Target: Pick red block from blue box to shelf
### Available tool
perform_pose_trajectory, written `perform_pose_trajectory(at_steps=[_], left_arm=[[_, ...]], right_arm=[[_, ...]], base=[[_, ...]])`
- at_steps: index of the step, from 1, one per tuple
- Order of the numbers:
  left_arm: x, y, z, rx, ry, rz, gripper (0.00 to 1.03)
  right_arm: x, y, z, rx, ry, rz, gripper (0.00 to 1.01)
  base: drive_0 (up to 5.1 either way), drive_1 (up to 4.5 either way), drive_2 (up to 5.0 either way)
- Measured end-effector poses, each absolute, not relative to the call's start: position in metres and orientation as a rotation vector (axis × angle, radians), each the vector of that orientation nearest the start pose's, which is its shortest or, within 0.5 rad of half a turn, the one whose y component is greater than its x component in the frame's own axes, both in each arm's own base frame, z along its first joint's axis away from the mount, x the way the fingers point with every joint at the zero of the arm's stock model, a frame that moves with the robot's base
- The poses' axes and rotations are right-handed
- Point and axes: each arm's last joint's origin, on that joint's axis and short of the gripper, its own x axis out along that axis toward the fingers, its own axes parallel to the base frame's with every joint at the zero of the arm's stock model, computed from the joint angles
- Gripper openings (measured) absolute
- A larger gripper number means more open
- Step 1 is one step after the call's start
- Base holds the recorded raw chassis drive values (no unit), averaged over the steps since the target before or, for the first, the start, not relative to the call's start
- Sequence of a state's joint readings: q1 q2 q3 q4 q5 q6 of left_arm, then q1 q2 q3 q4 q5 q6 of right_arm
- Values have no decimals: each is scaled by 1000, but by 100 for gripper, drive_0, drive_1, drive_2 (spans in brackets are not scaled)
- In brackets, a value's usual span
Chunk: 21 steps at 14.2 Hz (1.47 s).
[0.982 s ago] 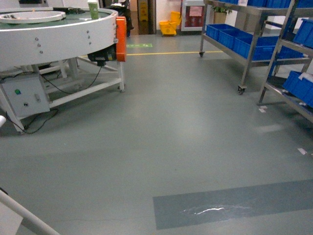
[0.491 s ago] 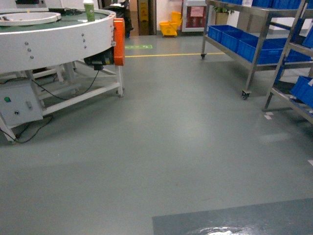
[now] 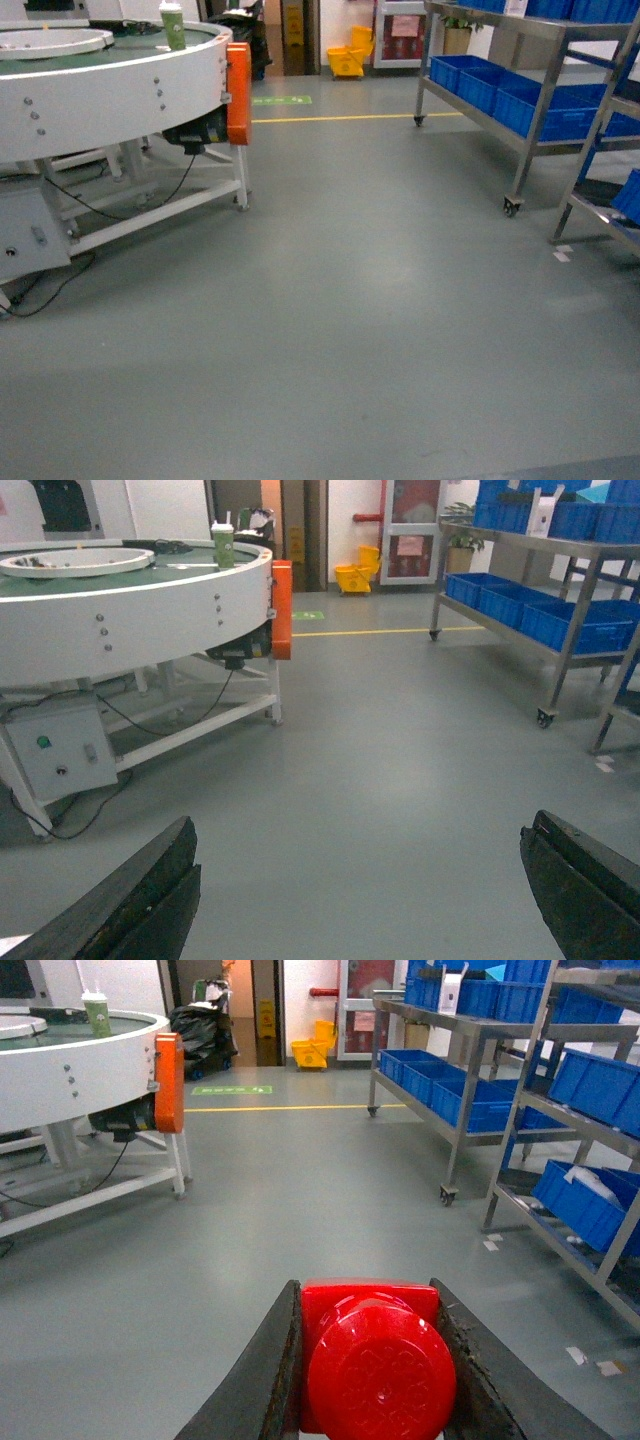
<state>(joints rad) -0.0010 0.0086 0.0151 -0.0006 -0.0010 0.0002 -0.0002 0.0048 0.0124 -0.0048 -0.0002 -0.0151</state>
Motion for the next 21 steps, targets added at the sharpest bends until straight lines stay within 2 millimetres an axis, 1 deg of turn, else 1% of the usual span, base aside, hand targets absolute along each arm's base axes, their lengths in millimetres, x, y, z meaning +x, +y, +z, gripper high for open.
perform_pose_trajectory(at_steps=[5,10,21], left_arm=[[97,0,168,0,-3,-1,98],[97,0,168,0,-4,-1,98],[97,0,168,0,-5,3,98]], right_arm=[[97,0,167,-15,-1,0,28],[97,0,167,-15,-3,0,28],[97,0,167,-15,-5,0,28]], base=[[-7,406,-421],[140,555,-275],[-9,409,-427]])
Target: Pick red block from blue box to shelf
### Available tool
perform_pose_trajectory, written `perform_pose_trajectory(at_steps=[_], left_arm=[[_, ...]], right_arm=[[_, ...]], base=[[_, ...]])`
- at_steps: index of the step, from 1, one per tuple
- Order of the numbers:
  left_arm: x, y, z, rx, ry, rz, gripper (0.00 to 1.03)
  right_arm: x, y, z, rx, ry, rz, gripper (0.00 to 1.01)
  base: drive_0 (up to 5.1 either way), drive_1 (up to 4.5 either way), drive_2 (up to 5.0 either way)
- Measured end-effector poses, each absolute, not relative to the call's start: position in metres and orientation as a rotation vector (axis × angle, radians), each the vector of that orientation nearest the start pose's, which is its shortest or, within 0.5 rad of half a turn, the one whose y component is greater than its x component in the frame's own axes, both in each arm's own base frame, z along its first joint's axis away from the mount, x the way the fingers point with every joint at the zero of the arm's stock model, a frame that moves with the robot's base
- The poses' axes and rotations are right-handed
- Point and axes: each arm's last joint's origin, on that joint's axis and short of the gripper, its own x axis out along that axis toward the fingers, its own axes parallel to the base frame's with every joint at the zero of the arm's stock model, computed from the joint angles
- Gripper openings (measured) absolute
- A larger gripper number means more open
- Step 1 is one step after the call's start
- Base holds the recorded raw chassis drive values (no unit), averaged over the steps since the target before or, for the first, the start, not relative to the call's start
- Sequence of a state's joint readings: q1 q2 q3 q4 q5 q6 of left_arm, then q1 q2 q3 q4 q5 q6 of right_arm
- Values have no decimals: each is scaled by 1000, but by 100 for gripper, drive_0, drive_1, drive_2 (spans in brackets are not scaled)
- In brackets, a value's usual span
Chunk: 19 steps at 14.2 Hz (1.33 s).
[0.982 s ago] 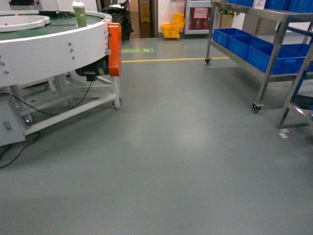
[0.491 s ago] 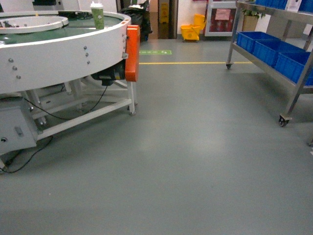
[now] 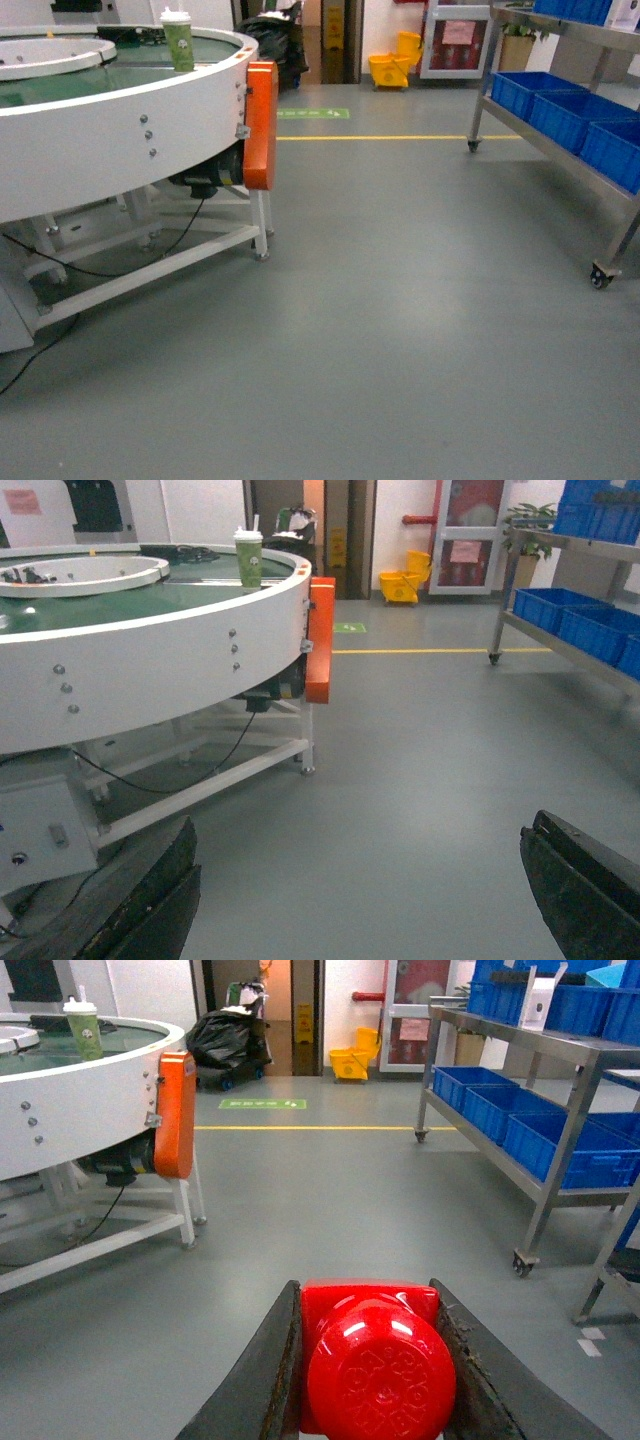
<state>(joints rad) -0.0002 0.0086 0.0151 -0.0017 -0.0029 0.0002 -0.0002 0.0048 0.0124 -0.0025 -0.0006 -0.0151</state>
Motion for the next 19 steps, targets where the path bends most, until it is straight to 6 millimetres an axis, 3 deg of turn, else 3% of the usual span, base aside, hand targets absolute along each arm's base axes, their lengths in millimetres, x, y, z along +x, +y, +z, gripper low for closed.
perform_pose_trajectory(at_steps=[19], left_arm=[[97,0,168,0,-4,0,98]], right_arm=[[97,0,167,-15,-3,0,28]], base=[[1,429,-427]])
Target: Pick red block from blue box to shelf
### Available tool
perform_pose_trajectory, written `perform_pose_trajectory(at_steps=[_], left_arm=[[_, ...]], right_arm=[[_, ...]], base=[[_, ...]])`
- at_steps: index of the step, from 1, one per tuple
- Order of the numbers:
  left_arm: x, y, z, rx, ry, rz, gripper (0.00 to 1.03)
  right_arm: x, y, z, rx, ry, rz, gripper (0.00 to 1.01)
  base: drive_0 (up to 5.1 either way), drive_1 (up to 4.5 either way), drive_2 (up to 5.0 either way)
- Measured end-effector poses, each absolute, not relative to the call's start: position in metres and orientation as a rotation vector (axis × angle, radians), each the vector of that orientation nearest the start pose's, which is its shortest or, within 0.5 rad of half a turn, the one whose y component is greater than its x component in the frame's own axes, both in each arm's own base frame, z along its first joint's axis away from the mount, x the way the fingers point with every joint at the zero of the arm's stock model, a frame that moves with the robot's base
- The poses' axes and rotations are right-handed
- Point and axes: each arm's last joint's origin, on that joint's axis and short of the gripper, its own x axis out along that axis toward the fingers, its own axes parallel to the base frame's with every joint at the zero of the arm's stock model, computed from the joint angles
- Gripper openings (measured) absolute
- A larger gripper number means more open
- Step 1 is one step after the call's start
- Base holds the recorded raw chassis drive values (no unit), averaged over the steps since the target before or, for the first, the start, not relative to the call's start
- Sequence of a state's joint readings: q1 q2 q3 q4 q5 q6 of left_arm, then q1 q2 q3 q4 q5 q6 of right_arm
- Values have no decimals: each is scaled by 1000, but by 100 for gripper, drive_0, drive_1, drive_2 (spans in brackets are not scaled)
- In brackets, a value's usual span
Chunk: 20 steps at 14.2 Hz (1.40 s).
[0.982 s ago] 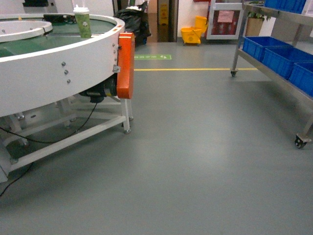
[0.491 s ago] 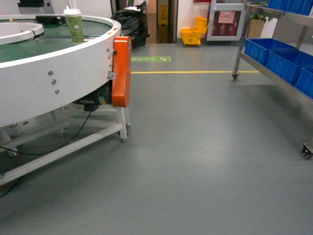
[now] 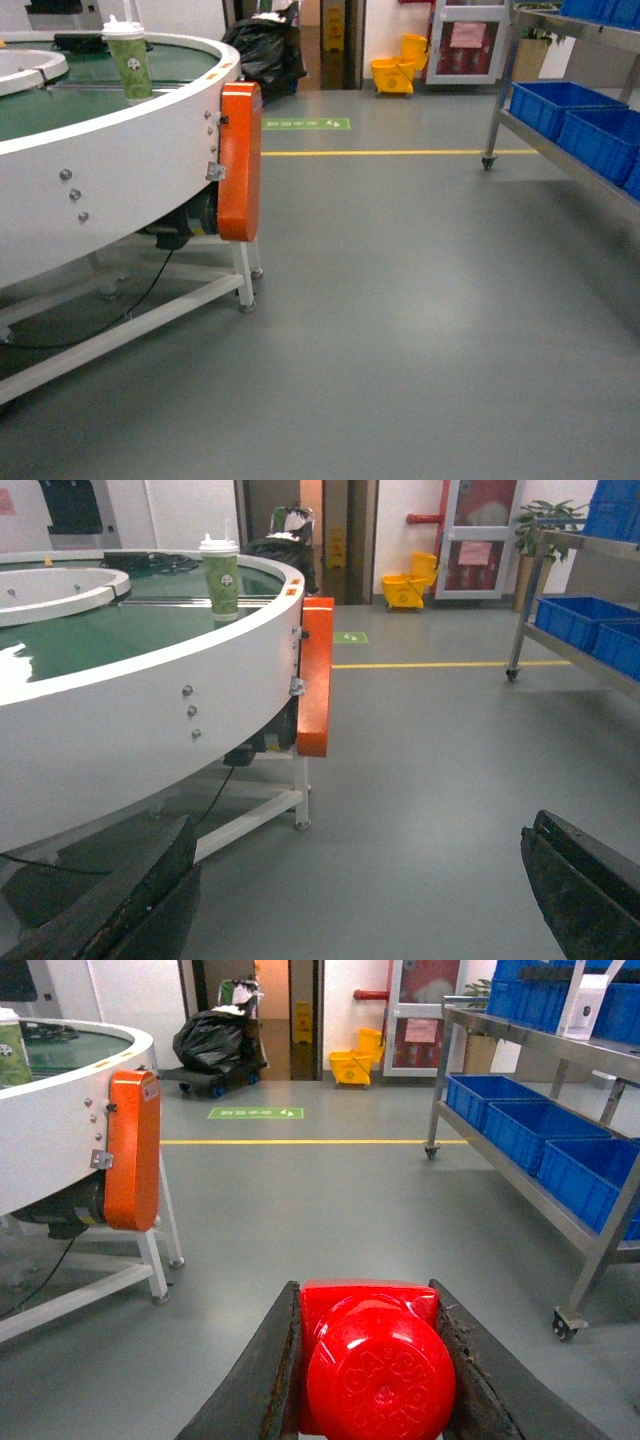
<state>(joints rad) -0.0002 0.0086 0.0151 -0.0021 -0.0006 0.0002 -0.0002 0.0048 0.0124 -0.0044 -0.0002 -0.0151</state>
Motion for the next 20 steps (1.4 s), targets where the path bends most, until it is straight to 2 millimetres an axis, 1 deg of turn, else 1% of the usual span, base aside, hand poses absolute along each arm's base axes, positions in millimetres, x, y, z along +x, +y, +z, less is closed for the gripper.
perform_pose_trajectory(at_steps=[7,20], left_arm=[[97,0,168,0,-3,1,98],[97,0,168,0,-2,2,98]], right_arm=[[97,0,167,-15,-4,0,28],[97,0,167,-15,-3,0,28]], base=[[-3,430,-436],[-161,-161,-161]])
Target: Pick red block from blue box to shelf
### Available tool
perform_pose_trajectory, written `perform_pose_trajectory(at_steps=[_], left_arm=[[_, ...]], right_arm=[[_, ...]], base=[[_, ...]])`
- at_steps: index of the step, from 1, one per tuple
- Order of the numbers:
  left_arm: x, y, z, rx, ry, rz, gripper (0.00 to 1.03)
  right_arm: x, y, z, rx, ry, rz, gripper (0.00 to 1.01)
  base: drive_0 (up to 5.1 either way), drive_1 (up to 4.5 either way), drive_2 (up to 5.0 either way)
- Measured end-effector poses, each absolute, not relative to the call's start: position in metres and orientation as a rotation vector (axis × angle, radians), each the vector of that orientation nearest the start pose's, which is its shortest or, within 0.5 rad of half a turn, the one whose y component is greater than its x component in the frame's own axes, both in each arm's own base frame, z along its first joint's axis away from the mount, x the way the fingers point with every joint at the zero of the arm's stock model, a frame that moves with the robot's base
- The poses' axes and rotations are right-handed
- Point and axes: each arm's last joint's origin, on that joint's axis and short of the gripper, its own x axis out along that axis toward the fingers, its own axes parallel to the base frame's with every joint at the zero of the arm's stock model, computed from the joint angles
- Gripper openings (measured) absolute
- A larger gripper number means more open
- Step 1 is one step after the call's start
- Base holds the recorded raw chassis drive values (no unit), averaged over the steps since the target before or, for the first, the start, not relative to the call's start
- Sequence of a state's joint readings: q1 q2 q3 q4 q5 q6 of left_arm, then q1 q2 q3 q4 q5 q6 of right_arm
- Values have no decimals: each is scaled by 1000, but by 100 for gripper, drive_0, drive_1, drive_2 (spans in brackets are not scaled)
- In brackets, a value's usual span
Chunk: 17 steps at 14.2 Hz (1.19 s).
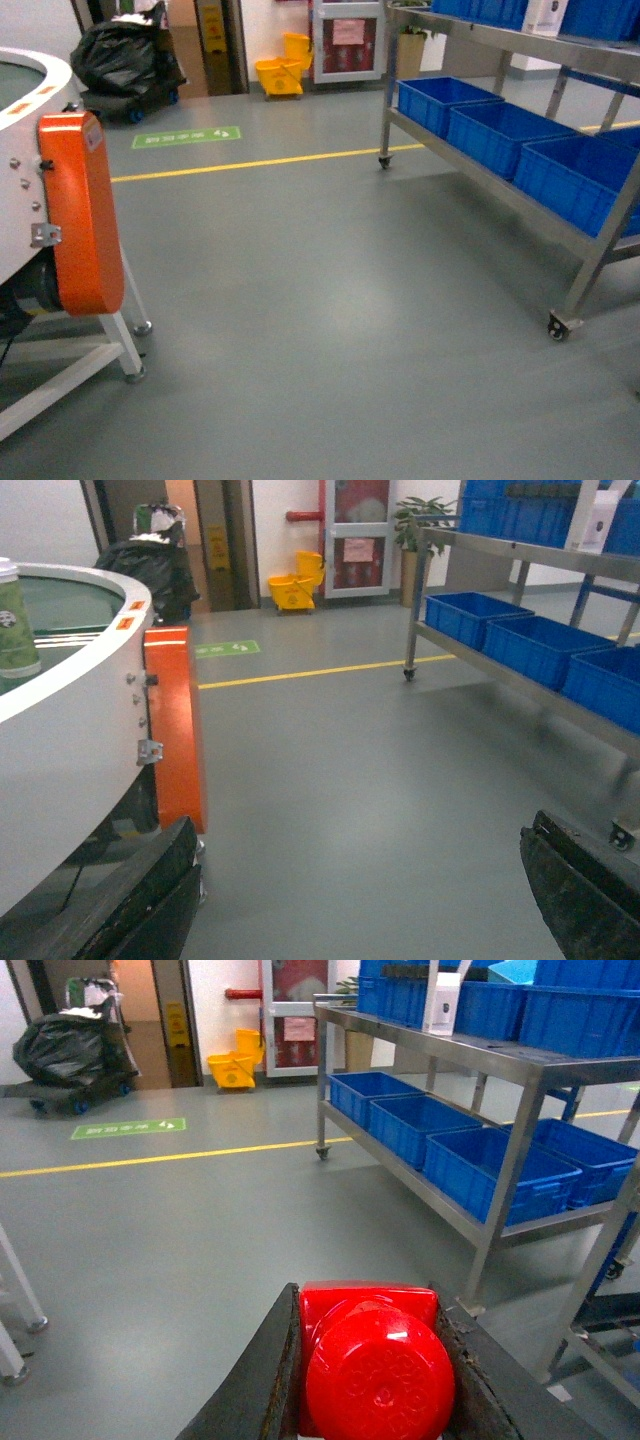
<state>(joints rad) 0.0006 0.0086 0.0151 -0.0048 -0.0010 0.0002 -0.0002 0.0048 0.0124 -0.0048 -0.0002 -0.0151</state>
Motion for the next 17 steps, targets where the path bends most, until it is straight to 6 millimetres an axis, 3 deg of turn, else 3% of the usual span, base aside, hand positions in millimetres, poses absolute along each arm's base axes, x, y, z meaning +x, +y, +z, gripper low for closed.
perform_pose_trajectory(at_steps=[17], left_arm=[[97,0,168,0,-2,2,98]], right_arm=[[97,0,167,-15,-2,0,28]], base=[[-154,-154,-154]])
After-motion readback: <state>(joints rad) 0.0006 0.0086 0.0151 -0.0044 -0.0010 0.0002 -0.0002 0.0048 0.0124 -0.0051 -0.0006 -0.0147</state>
